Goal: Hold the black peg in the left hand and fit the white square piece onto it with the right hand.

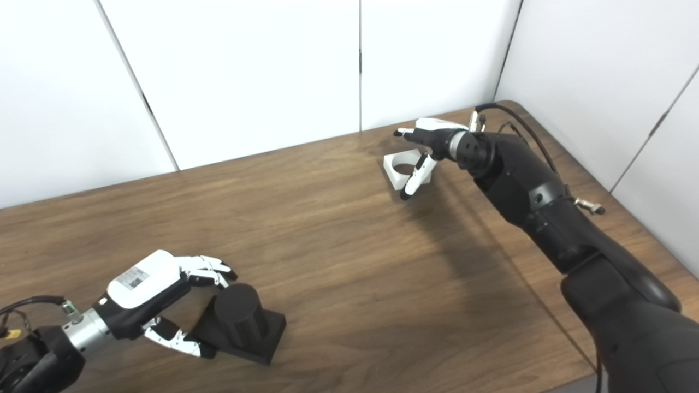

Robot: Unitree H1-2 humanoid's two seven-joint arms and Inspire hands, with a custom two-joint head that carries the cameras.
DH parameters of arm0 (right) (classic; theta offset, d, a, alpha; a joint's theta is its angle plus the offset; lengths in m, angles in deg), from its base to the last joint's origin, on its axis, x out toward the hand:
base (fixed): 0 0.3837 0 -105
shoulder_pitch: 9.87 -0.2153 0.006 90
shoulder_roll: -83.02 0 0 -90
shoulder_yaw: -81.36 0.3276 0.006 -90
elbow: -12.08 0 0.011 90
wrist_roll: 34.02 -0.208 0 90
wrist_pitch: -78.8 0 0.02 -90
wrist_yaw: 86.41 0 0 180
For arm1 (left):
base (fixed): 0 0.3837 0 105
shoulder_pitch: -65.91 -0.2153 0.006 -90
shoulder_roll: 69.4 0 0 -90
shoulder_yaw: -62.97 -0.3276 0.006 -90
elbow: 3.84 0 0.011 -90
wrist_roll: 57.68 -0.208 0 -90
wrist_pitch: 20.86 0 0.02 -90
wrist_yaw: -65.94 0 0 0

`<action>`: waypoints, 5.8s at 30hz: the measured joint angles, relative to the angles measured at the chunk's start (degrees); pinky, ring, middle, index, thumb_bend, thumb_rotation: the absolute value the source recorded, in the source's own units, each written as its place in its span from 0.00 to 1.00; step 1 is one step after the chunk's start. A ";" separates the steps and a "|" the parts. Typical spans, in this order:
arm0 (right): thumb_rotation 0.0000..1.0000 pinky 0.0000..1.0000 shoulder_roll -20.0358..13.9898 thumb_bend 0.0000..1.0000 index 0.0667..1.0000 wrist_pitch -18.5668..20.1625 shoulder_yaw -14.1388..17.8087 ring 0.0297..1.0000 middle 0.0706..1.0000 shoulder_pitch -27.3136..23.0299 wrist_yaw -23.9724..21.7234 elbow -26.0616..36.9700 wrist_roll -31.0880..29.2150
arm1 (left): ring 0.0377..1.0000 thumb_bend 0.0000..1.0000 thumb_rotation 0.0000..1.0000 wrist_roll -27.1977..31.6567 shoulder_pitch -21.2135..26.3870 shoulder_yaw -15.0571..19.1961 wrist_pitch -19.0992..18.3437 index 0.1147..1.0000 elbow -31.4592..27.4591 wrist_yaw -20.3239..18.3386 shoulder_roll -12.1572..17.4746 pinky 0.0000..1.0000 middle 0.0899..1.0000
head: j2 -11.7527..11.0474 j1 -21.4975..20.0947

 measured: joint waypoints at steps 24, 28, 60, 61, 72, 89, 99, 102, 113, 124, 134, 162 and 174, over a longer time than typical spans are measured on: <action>0.13 0.76 0.71 0.75 0.72 -5.96 -2.86 0.90 0.92 -3.38 2.67 -7.45 2.02 | 0.81 0.52 0.05 -0.53 -1.64 2.95 -0.04 0.42 -1.09 -2.19 -0.47 0.67 0.76 | 0.88 0.88; 0.13 0.77 0.71 0.75 0.70 -6.22 -2.82 0.90 0.91 -3.37 2.75 -7.54 2.02 | 0.81 0.52 0.05 -0.54 -1.70 3.02 -0.04 0.42 -1.12 -2.19 -0.46 0.67 0.76 | 0.97 0.79; 0.12 0.68 0.69 0.52 0.44 -15.29 -2.03 0.81 0.74 0.47 19.95 -8.93 4.88 | 0.81 0.52 0.06 -0.71 -1.67 2.85 -0.04 0.42 -1.01 -2.09 -0.45 0.67 0.76 | 1.14 0.44; 0.12 0.69 0.69 0.52 0.44 -15.38 -1.78 0.82 0.75 0.78 20.32 -8.59 4.99 | 0.82 0.52 0.06 -0.71 -1.65 2.80 -0.04 0.42 -1.01 -2.06 -0.44 0.67 0.76 | 1.14 0.44; 0.13 0.71 0.47 0.52 0.44 -15.38 1.83 0.84 0.76 4.91 19.96 1.49 5.68 | 0.81 0.52 0.06 -1.14 -1.41 2.25 0.01 0.42 -0.75 -0.98 -0.42 0.67 0.76 | 0.61 1.31; 0.13 0.73 0.07 0.52 0.44 -16.05 4.68 0.84 0.77 7.73 14.32 15.01 3.70 | 0.84 0.52 0.06 -1.14 -0.76 1.60 0.07 0.42 0.03 -0.77 -0.47 0.70 0.78 | 2.20 6.68; 0.13 0.73 1.89 0.52 0.44 -15.87 4.80 0.84 0.78 7.68 9.74 21.69 2.05 | 0.85 0.52 0.06 -1.19 -0.48 2.12 0.08 0.42 0.28 -1.89 -1.07 0.71 0.79 | 3.08 9.23; 0.13 0.72 2.18 0.52 0.44 -15.67 4.70 0.83 0.77 7.68 7.48 24.03 1.68 | 0.84 0.52 0.06 -1.32 -0.50 2.50 0.08 0.42 0.28 -2.31 -1.41 0.71 0.79 | 3.43 9.93; 0.13 0.71 4.11 0.52 0.44 -15.18 4.74 0.81 0.77 7.64 1.09 30.04 -0.79 | 0.85 0.52 0.06 -2.32 -0.55 4.09 0.07 0.42 0.35 -4.07 -2.68 0.72 0.80 | 4.13 12.92; 0.13 0.69 4.19 0.52 0.44 -15.02 4.80 0.81 0.77 7.57 -2.50 34.96 -2.70 | 0.86 0.52 0.06 -2.96 -0.94 6.53 0.07 0.43 0.35 -6.95 -4.23 0.73 0.81 | 5.10 17.66; 0.13 0.67 4.38 0.52 0.44 -15.74 4.20 0.80 0.75 7.90 -4.30 36.62 -4.34 | 0.86 0.52 0.07 -4.15 -1.07 7.50 0.07 0.43 0.35 -7.59 -5.10 0.72 0.81 | 5.89 20.30; 0.13 0.65 5.33 0.52 0.44 -13.29 1.96 0.79 0.75 6.37 -13.51 47.22 -10.16 | 0.86 0.52 0.07 -7.23 -1.03 11.07 -0.12 0.43 0.19 -11.81 -8.51 0.70 0.83 | 7.74 25.84; 0.13 0.65 7.82 0.52 0.44 -13.44 -0.74 0.80 0.75 6.07 -13.78 48.50 -9.26 | 0.86 0.52 0.07 -7.98 -1.05 11.67 -0.24 0.43 0.16 -12.30 -9.35 0.69 0.82 | 8.26 26.89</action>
